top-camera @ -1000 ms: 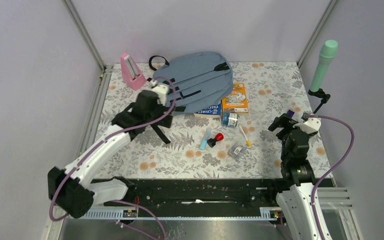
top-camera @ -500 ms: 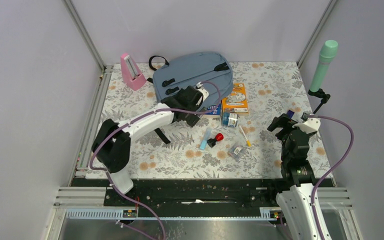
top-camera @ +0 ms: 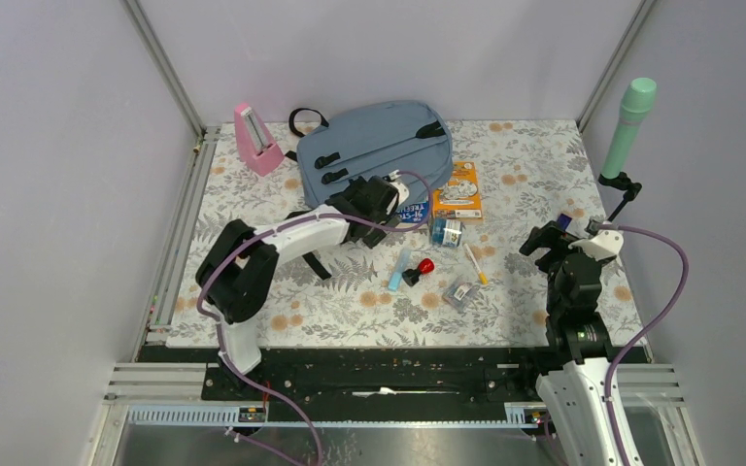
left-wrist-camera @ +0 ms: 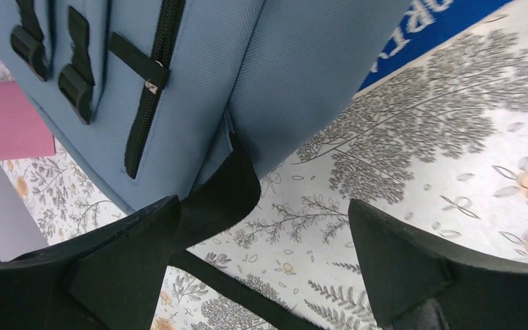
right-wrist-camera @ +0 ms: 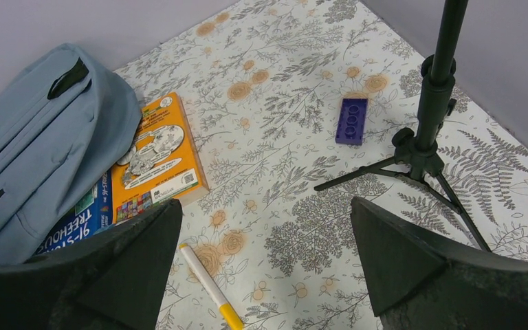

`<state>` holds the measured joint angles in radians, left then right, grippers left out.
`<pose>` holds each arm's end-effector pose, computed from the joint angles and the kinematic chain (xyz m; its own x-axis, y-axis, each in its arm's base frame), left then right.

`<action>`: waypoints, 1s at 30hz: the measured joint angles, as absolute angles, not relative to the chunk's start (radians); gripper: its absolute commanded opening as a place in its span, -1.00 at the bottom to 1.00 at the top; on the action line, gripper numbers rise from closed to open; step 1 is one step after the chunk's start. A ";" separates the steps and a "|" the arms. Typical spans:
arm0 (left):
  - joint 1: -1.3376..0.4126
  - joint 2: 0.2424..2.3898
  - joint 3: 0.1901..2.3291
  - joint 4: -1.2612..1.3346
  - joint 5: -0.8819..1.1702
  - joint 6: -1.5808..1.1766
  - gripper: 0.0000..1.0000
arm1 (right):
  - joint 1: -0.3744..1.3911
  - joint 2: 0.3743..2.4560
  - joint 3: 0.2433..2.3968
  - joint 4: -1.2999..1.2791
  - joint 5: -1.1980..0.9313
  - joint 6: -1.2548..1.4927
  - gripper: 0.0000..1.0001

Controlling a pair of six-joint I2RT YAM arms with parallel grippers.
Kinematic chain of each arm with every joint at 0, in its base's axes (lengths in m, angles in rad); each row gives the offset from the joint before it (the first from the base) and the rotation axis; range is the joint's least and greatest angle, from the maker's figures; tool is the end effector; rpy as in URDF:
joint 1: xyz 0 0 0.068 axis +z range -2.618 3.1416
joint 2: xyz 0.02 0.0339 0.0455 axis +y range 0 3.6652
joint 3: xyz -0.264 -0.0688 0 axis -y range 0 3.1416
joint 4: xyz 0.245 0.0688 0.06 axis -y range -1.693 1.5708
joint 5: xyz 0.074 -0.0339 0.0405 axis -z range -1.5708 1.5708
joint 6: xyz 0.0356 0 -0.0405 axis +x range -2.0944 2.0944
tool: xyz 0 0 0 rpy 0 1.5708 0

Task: Pack the student bag
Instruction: Pick up the student bag at the center of the board.

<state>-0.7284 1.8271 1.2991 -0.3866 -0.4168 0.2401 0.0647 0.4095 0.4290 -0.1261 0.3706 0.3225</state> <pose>0.3035 -0.2514 0.2128 -0.4734 0.7137 -0.5163 0.5528 0.6971 0.4566 0.1288 -0.0046 0.2720 -0.0059 0.2957 -0.9553 0.3173 0.9065 0.2786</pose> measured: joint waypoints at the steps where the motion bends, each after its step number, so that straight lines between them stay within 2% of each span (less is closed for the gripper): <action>1: -0.724 1.847 1.299 -0.381 -0.429 0.241 0.97 | 0.065 0.408 0.429 -0.127 0.368 0.323 0.99; 7: -0.698 1.925 1.300 -0.348 -0.499 0.268 0.97 | 0.065 0.387 0.429 -0.144 0.358 0.323 0.99; 15: -0.698 2.008 1.299 -0.175 -0.732 0.337 0.97 | 0.065 0.360 0.429 -0.147 0.360 0.323 1.00; 26: -0.691 2.037 1.264 -0.091 -0.783 0.384 0.97 | 0.065 0.353 0.429 -0.149 0.366 0.323 1.00; 30: -0.690 2.059 1.261 -0.043 -0.829 0.415 0.83 | 0.065 0.349 0.429 -0.150 0.369 0.323 0.99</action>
<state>-0.6895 2.0586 1.2613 -0.0433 -0.8288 0.4152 0.0647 0.3492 0.4290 -0.1497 0.3695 0.3229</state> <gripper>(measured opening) 0.969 0.995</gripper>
